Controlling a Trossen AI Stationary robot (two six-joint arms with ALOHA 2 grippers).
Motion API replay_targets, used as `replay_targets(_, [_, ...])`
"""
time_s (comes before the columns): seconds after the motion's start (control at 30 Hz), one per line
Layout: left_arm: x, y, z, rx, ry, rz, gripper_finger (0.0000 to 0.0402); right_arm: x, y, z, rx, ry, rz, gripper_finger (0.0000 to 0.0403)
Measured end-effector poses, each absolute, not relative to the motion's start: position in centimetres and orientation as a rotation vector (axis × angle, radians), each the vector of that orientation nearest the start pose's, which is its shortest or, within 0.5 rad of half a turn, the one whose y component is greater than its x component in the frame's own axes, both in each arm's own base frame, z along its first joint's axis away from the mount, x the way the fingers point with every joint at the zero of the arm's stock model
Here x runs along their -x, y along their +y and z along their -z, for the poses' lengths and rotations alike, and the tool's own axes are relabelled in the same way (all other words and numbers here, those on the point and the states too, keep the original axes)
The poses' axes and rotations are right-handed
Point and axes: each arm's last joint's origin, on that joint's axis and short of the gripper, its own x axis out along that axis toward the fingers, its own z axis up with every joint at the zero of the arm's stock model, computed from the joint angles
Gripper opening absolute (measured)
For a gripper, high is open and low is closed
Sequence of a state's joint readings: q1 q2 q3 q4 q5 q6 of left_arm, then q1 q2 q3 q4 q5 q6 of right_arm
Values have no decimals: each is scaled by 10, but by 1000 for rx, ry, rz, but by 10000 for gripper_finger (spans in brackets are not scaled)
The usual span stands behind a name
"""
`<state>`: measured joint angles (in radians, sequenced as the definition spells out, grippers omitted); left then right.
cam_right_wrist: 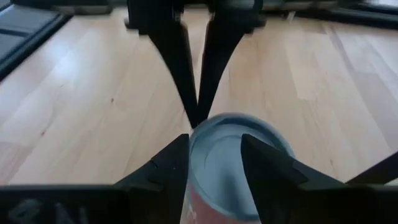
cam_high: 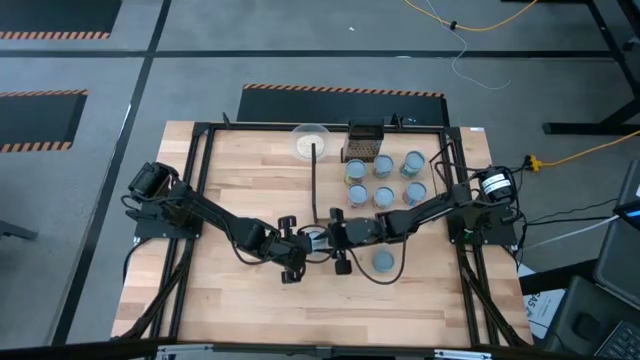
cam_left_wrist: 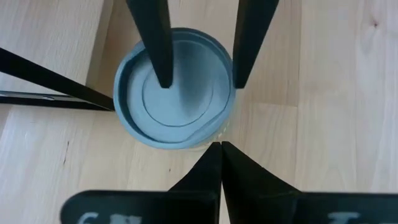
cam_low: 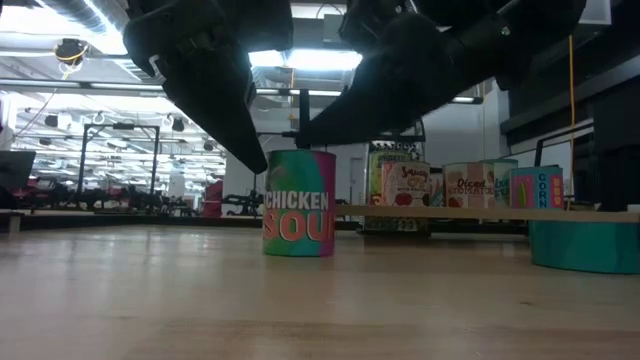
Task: Pick and place cans onto a shelf
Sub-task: Put the pink canned chicken soup on the shelf
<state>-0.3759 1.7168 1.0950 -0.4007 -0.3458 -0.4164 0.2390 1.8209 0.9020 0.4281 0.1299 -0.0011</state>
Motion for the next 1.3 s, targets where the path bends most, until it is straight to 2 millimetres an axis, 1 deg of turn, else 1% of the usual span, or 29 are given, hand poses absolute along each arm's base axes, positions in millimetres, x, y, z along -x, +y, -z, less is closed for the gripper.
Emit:
replay_targets(0.13, [-322,-116,-190,23,936,-170,0,-357,84,-162,86,455,-111,152])
replay_targets(0.37, [-322,-116,-190,24,935,-170,0,-356,87,-162,77,455,-157,152])
replay_targets(0.9, [-322,-116,-190,24,935,-170,0,-357,87,-163,76,452,-158,152])
replay_targets(1.2, [-322,-117,-190,25,933,-169,0,-359,88,-152,80,476,-158,152])
replay_targets(1.3, [-322,-117,-190,26,929,-168,0,-360,88,-145,85,495,-157,152])
